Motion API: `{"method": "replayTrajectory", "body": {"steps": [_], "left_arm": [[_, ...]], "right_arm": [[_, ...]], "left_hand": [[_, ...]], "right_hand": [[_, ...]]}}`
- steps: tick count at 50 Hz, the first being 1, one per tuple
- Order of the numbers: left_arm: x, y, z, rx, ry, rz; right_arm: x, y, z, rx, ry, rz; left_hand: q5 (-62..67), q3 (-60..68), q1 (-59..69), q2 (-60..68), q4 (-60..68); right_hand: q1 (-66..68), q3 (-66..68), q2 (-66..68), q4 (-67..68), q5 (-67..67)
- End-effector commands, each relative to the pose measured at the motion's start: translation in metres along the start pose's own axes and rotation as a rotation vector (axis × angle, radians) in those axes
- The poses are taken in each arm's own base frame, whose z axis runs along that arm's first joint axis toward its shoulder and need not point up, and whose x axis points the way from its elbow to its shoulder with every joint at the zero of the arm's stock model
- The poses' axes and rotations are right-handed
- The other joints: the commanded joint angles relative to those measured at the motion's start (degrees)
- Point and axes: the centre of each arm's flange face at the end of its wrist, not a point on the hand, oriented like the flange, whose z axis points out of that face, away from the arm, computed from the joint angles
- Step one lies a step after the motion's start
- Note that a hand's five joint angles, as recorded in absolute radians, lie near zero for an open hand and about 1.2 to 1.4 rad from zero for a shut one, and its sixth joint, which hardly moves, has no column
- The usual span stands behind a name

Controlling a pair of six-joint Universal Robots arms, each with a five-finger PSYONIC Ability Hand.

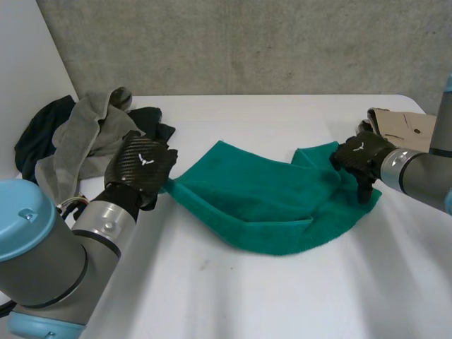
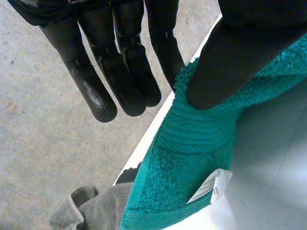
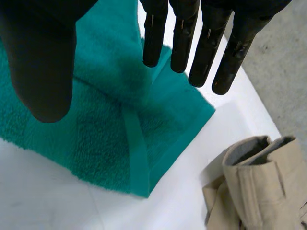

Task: Fold the laundry.

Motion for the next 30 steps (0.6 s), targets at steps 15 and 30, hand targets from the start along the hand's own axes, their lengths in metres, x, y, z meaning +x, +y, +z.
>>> {"method": "replayTrajectory", "body": {"steps": [15,30], "left_arm": [[-0.022,0.002,-0.013,-0.041,-0.043,-0.007],[-0.022,0.003,-0.013,-0.048,-0.041,-0.007]], "right_arm": [[0.002,0.036,0.022,-0.086,-0.003,0.376],[-0.008,0.049,0.037,-0.110,-0.028,0.442]], "left_hand": [[14.3,11.7,15.0,11.4,11.2],[14.3,11.7,15.0,11.4,11.2]], "right_hand": [[-1.9,-6.2,-6.1,-6.3,-5.0],[35.3,31.0,31.1,30.9,32.2]]}}
